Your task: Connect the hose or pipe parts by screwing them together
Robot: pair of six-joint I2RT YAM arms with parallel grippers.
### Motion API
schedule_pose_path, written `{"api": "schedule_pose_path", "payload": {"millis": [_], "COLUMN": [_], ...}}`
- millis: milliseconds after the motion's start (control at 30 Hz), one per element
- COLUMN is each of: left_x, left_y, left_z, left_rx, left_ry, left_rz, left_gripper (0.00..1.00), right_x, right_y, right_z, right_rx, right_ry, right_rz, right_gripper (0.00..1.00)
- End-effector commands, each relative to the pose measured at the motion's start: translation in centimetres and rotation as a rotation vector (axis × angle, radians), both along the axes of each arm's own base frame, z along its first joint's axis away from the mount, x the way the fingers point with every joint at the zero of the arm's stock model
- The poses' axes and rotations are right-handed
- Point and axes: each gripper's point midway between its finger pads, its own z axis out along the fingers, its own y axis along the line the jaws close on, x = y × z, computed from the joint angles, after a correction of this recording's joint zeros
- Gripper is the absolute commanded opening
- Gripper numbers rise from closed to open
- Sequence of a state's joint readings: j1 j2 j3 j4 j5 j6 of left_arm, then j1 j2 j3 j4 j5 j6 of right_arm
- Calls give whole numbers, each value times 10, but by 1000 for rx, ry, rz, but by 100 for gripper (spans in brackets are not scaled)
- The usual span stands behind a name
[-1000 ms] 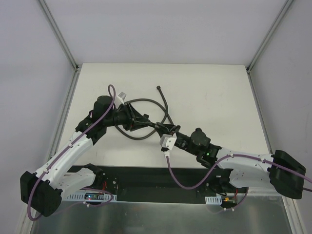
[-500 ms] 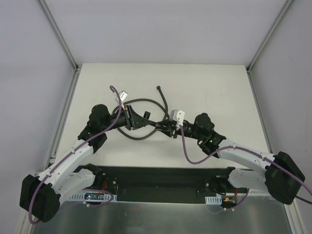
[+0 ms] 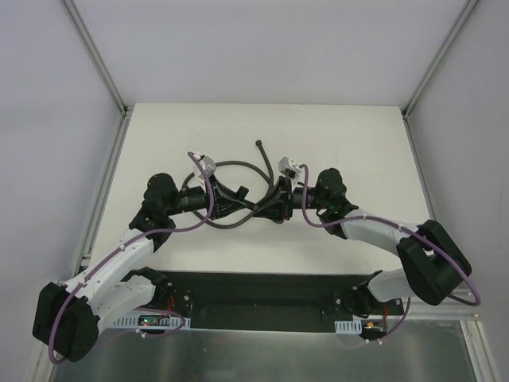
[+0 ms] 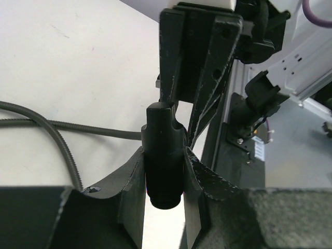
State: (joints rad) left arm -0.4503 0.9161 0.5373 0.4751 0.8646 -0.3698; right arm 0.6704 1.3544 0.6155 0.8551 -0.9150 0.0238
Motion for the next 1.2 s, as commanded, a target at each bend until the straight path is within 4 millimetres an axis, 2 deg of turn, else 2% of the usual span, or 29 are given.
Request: {"api": "schedule_pose_path", "payload": {"millis": [0, 67, 100, 167, 200, 233, 267, 300, 333, 367, 400, 433, 467, 500, 533, 567, 600, 667, 700, 733, 800, 833, 900, 933, 967, 1133, 1167], "left_x": [-5, 2, 10, 19, 29, 33, 35, 42, 45, 48, 52, 57, 59, 58, 55, 54, 53, 44, 43, 41, 33, 31, 23, 21, 20, 13, 12], "left_y": [2, 4, 7, 10, 15, 19, 21, 27, 31, 35, 42, 51, 55, 58, 59, 57, 55, 49, 46, 44, 38, 36, 30, 27, 26, 24, 24], "left_z": [-9, -11, -8, -3, 0, 1, 2, 2, 2, 6, 7, -1, 5, 9, 3, 17, 19, 27, 23, 25, 24, 27, 26, 27, 26, 29, 29], "left_rx": [54, 60, 61, 42, 36, 32, 20, 23, 25, 13, 9, 21, 12, 4, 4, -20, -24, -35, -21, -35, -16, -38, -44, -66, -73, -99, -104], "left_ry": [-205, -180, -175, -120, -101, -71, -36, -15, 8, 46, 75, 156, 181, 208, 298, 320, 364, 498, 563, 637, 747, 810, 896, 956, 980, 1042, 1048], "left_rz": [-39, 13, 70, 143, 220, 264, 292, 356, 397, 440, 498, 577, 612, 634, 649, 646, 640, 619, 619, 619, 596, 594, 557, 552, 547, 529, 530], "left_gripper": [0, 0, 0, 0, 0, 0, 0, 0, 0, 0, 0, 0, 0, 0, 0, 0, 0, 0, 0, 0, 0, 0, 0, 0, 0, 0, 0], "right_x": [-1, 7, 7, 14, 15, 22, 26, 26, 34, 39, 38, 40, 40, 43, 42, 43, 49, 38, 41, 36, 37, 31, 31, 32, 35, 33, 34], "right_y": [2, 0, -1, -5, -8, -12, -15, -20, -23, -28, -32, -31, -33, -37, -36, -36, -42, -33, -34, -28, -23, -18, -10, -8, -4, 12, 16], "right_z": [64, 59, 60, 51, 55, 55, 43, 48, 47, 28, 35, 32, 19, 24, 23, 29, 29, 42, 45, 49, 47, 56, 51, 60, 53, 54, 51], "right_rx": [192, 190, 195, 193, 204, 207, 171, 170, 153, 71, 59, 17, -53, -94, -132, -135, -184, -154, -174, -180, -215, -195, -227, -218, -247, -253, -263], "right_ry": [-5, 8, -10, -50, -94, -117, -161, -207, -242, -333, -413, -486, -533, -704, -769, -836, -934, -1020, -1046, -1099, -1144, -1205, -1243, -1277, -1292, -1337, -1343], "right_rz": [85, 40, 30, -41, -68, -129, -169, -199, -269, -312, -349, -407, -433, -468, -518, -547, -593, -598, -628, -613, -631, -639, -657, -683, -680, -693, -687], "right_gripper": [1, 7, 20, 30, 46, 55, 61, 68, 73, 77, 82, 84, 84, 86, 87, 87, 87, 87, 86, 86, 85, 85, 84, 84, 84, 78, 74]}}
